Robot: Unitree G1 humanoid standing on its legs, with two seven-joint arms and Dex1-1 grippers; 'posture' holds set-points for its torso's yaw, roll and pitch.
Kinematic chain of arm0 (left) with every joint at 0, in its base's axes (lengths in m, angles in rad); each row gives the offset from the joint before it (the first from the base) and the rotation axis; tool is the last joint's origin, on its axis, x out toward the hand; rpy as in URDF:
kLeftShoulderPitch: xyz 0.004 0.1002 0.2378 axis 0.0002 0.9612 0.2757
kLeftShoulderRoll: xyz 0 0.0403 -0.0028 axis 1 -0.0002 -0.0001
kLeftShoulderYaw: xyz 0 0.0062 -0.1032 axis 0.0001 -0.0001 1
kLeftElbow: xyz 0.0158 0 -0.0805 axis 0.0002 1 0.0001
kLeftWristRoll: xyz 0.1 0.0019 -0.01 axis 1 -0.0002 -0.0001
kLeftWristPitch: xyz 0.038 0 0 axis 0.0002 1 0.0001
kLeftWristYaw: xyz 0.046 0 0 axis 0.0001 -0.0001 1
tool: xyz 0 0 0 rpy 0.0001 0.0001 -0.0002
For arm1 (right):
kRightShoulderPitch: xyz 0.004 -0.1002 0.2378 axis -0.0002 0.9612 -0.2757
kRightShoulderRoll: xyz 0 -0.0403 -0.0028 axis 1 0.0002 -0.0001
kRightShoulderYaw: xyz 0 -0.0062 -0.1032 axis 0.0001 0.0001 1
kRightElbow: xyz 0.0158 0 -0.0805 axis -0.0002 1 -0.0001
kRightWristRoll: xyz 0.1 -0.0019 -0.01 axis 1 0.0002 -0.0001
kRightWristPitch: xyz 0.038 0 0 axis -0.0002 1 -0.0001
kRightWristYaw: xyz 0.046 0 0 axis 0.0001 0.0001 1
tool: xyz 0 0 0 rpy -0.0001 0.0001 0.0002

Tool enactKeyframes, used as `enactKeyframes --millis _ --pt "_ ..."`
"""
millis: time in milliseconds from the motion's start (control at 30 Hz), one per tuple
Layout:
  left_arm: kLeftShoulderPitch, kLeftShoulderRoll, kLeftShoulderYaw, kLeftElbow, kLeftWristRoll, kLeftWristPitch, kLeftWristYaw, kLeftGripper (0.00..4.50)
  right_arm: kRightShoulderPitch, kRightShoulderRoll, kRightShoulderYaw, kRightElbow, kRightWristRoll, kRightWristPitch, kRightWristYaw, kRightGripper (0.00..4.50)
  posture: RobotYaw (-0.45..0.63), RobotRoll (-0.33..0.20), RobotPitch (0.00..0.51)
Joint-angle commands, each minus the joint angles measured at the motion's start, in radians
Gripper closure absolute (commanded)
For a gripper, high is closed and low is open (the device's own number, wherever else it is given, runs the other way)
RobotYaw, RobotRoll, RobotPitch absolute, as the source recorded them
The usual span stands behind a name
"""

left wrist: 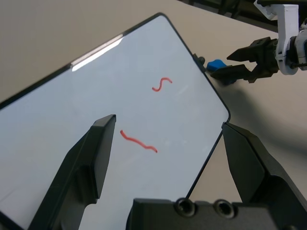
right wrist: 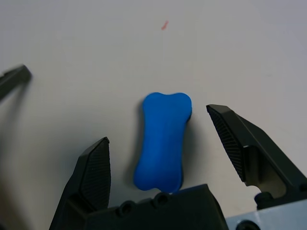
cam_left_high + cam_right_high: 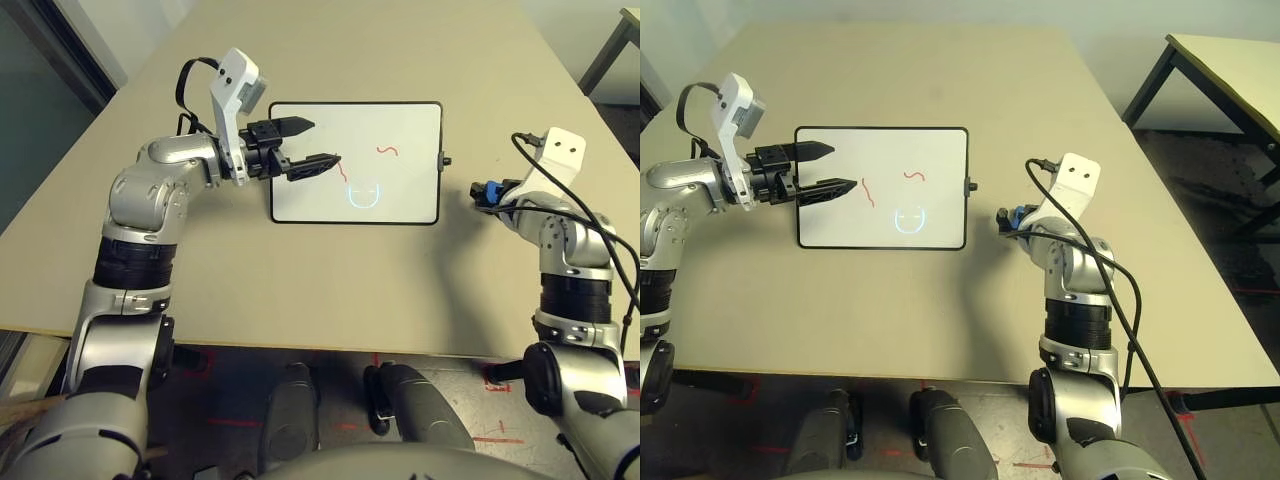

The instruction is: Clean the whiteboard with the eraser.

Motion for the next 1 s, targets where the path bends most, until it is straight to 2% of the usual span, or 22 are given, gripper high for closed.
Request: enactKeyframes --millis 33,133,400,467,533,800,1000 --pt "0.012 0.000 -0.003 -0.013 -0.001 0.008 0.004 0.00 0.018 -0.008 0.023 0.033 -0.025 -0.010 0.013 0.02 0.01 0.000 0.139" --pt "0.017 0.001 0.000 -0.024 -0.005 0.015 0.008 0.00 0.018 -0.015 0.037 0.056 -0.038 -0.026 0.021 0.62 0.02 0.000 0.144" --pt "0.028 0.008 0.010 -0.042 -0.012 0.037 0.022 0.00 0.000 -0.028 0.070 0.075 -0.073 -0.071 0.034 3.28 0.03 0.000 0.146" --pt "0.029 0.007 0.012 -0.045 -0.012 0.041 0.024 0.00 -0.004 -0.030 0.078 0.065 -0.084 -0.079 0.038 3.76 0.03 0.000 0.145" --pt "0.029 0.006 0.013 -0.045 -0.012 0.043 0.026 0.00 -0.007 -0.031 0.079 0.056 -0.092 -0.083 0.039 3.95 0.02 0.000 0.143" --pt "0.025 0.001 -0.001 -0.029 -0.005 0.036 0.020 0.00 -0.050 -0.111 0.095 -0.004 -0.113 -0.126 0.095 3.95 0.00 0.000 0.126" --pt "0.004 -0.003 -0.013 0.001 0.005 0.026 0.005 0.00 -0.183 -0.188 0.120 -0.075 -0.072 -0.121 0.238 3.96 -0.02 0.000 0.105"
